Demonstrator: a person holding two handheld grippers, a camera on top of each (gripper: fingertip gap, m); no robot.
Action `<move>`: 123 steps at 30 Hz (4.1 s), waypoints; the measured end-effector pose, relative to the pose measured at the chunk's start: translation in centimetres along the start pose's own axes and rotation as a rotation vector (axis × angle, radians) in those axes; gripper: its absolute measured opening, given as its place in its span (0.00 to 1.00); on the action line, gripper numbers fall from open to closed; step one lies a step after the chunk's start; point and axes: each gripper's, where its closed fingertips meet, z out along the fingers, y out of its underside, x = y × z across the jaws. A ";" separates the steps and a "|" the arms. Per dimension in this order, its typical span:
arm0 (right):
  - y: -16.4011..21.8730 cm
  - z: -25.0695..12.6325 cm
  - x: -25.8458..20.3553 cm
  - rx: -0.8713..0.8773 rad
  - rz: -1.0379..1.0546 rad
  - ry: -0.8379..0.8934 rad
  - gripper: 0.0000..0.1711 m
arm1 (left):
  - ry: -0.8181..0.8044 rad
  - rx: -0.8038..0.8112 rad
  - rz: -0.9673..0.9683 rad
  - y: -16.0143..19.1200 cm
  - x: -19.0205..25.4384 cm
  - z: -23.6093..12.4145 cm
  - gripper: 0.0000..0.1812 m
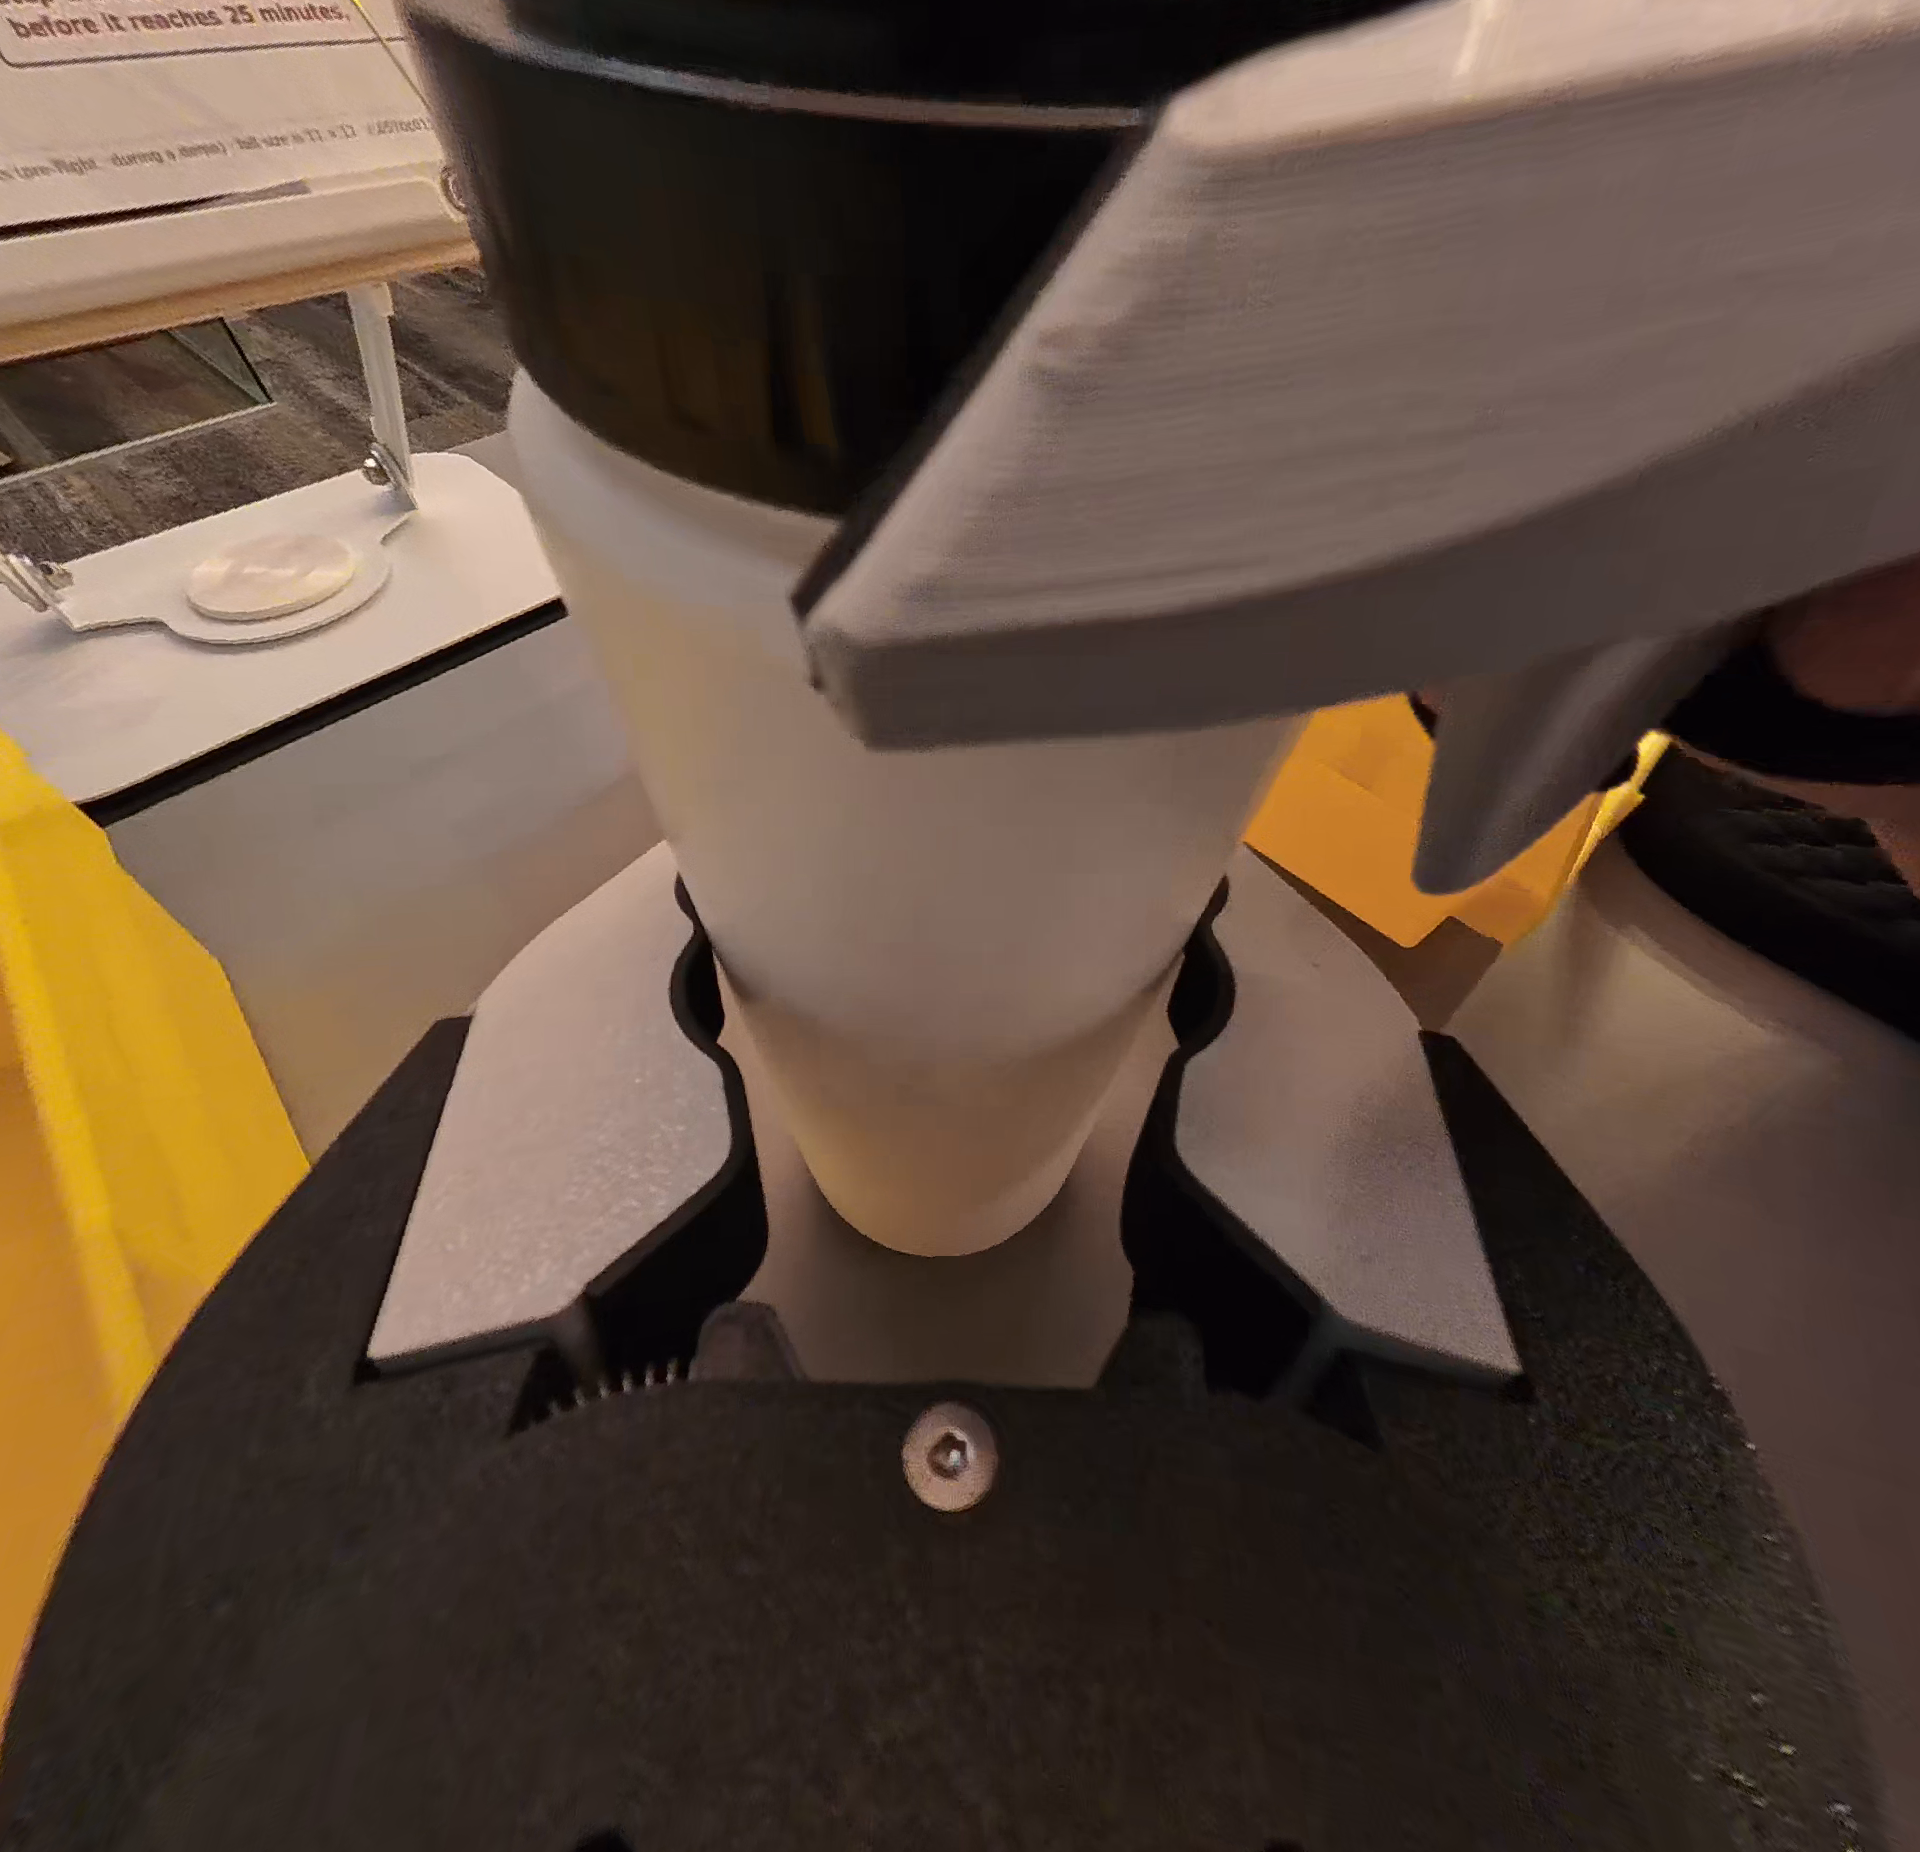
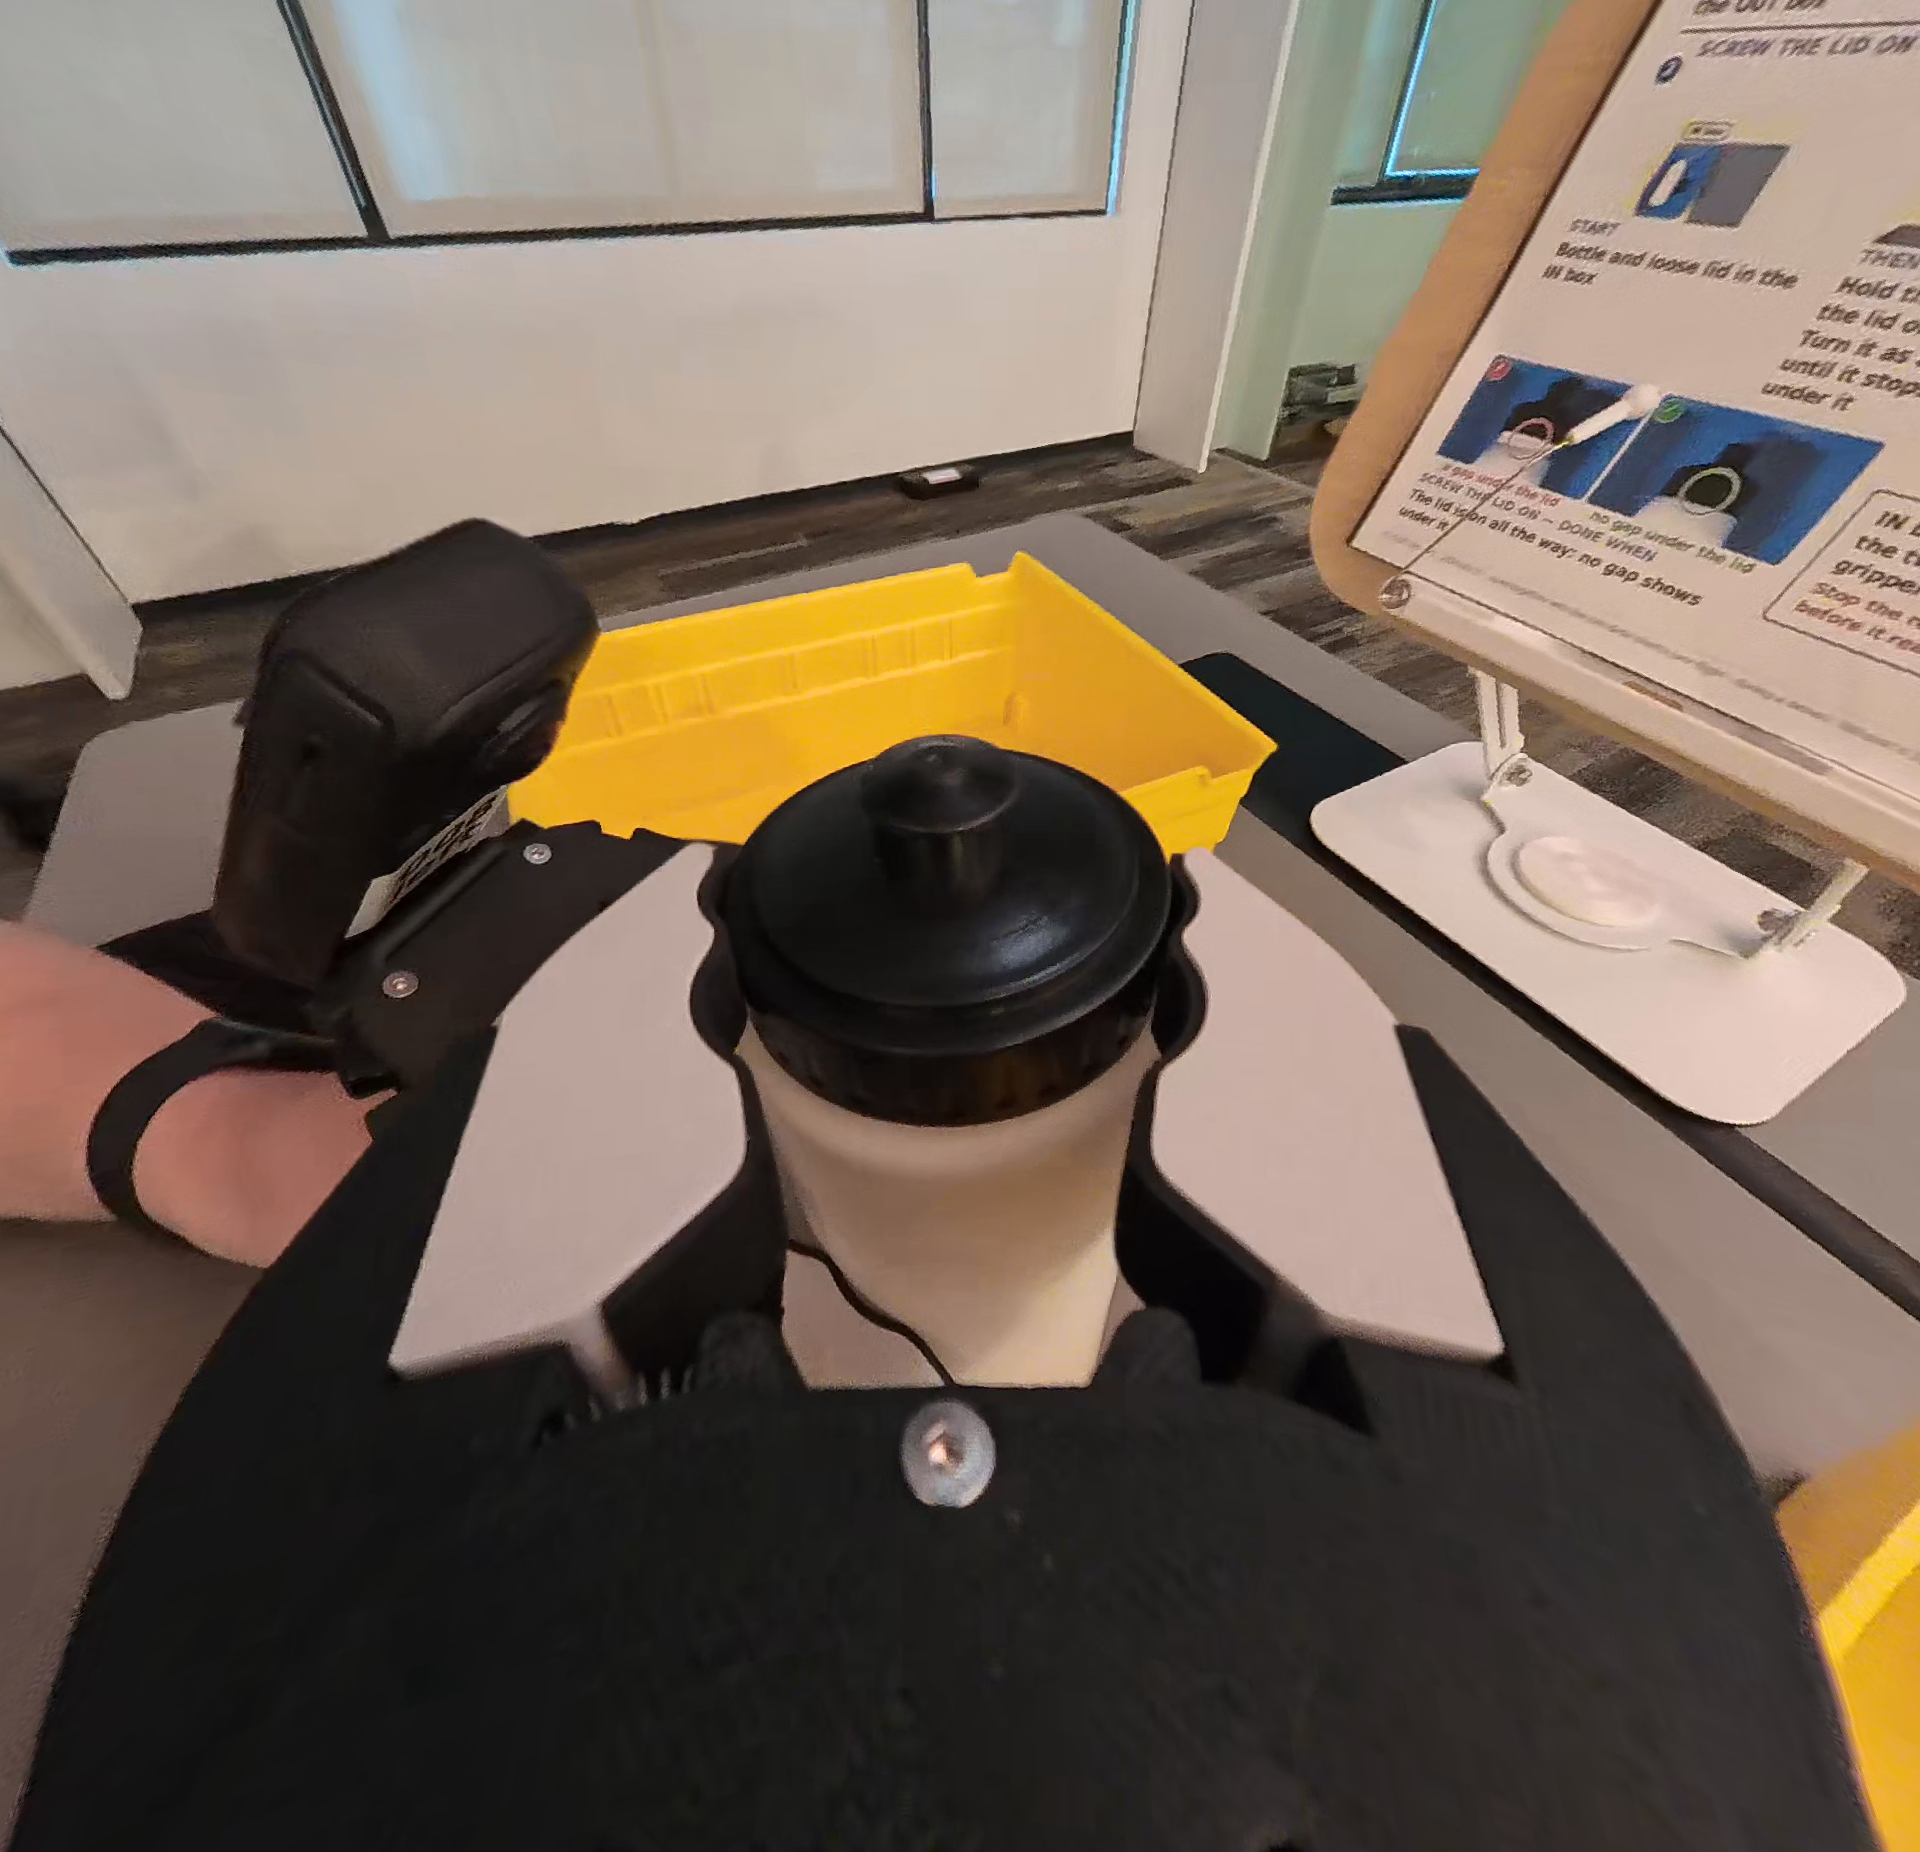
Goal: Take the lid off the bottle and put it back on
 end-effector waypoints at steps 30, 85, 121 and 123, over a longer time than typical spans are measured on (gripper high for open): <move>0.1 -0.9 -0.2 -0.017 -0.045 -0.191 0.46 | 0.036 -0.001 -0.001 0.0 0.8 0.2 0.47; 0.0 -1.5 0.7 0.024 -0.073 -0.286 0.46 | 0.084 0.005 0.037 -0.4 1.1 1.4 0.47; -0.5 -1.0 1.5 0.059 -0.021 -0.200 0.48 | 0.032 0.007 -0.001 -0.6 -0.1 1.8 0.47; -0.6 -1.4 1.5 0.057 -0.013 -0.261 0.45 | 0.075 0.010 0.015 -0.6 0.4 1.7 0.47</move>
